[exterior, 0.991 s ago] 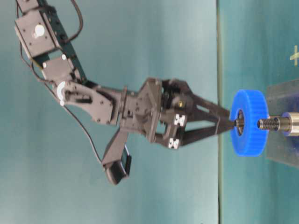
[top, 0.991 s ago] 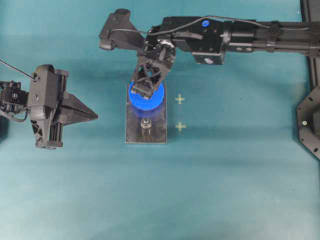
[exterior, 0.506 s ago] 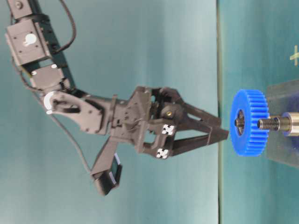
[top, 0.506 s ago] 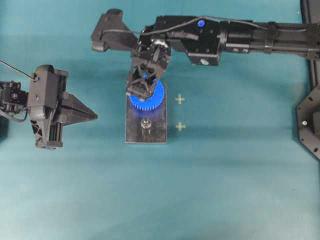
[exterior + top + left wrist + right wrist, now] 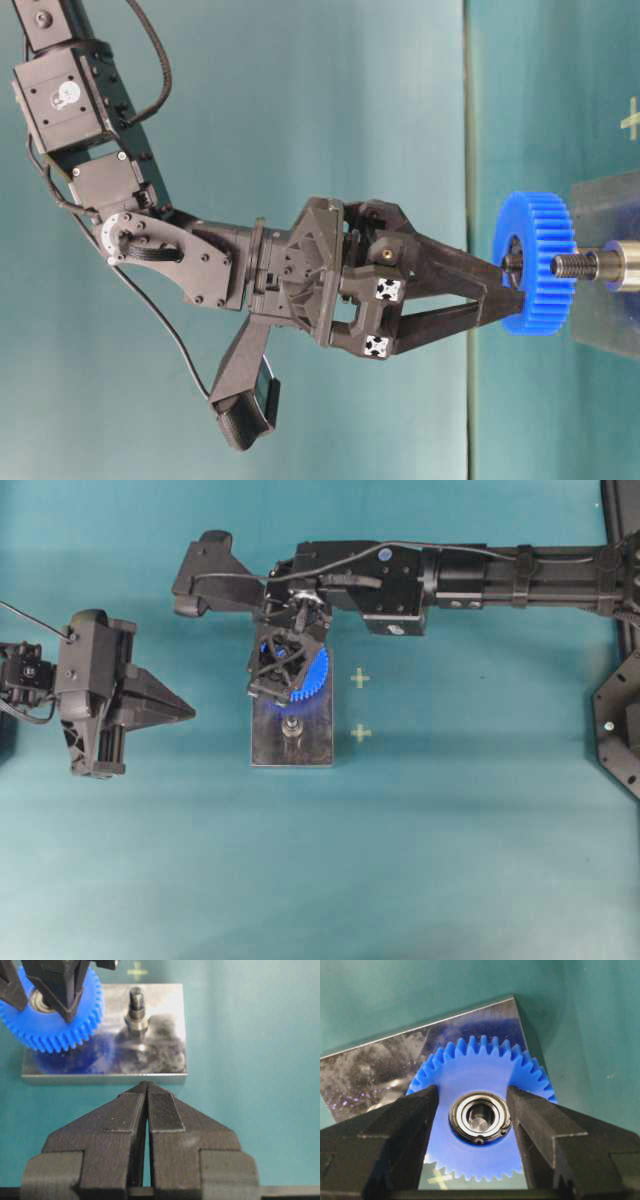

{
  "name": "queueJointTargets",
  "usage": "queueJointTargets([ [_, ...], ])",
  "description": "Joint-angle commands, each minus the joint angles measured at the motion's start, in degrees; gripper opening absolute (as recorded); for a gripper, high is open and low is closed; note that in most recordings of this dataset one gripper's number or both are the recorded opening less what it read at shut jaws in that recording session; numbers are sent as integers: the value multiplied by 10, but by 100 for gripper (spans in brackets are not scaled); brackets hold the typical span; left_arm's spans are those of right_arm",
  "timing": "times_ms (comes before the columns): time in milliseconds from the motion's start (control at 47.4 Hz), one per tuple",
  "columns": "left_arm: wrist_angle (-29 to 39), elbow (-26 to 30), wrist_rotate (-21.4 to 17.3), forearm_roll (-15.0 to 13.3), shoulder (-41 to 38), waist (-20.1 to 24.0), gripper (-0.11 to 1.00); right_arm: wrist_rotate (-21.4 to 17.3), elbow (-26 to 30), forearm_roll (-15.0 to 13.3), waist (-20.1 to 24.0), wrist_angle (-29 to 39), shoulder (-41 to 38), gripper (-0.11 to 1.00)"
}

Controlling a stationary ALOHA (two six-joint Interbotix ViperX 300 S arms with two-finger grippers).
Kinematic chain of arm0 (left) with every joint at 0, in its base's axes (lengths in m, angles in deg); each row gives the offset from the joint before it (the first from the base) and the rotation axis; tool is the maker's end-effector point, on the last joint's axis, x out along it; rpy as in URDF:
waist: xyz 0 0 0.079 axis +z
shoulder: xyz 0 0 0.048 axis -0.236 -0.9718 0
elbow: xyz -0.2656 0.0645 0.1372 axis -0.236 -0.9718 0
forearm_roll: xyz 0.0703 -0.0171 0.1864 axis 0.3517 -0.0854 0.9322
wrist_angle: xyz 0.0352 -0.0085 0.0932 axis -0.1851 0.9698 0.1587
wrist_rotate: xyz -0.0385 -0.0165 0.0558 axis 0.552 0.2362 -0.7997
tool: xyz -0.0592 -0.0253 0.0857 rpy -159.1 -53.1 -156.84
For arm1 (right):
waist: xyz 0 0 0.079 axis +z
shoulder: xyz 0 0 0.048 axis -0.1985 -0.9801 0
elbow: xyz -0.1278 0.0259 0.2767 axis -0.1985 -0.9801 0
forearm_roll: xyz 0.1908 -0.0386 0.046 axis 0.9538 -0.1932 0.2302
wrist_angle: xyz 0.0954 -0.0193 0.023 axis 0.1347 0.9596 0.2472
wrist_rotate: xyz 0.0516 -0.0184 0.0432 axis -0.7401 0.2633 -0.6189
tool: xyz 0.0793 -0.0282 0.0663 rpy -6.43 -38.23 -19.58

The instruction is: Fit the large gear onto the shaft.

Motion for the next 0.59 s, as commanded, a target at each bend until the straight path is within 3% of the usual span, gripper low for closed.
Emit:
queueJointTargets([
  [0,-4,5,1,0,3,-2,0,1,13,1,1,0,15,64],
  [148,-5,7,1,1,4,-2,0,5,28,1,0,14,33,64],
  [295,-4,6,1,1,5,-2,0,33,20,1,2,10,68,64],
  [570,-5,6,1,0,6,-3,0,54,-76,1,7,-30,155,64],
])
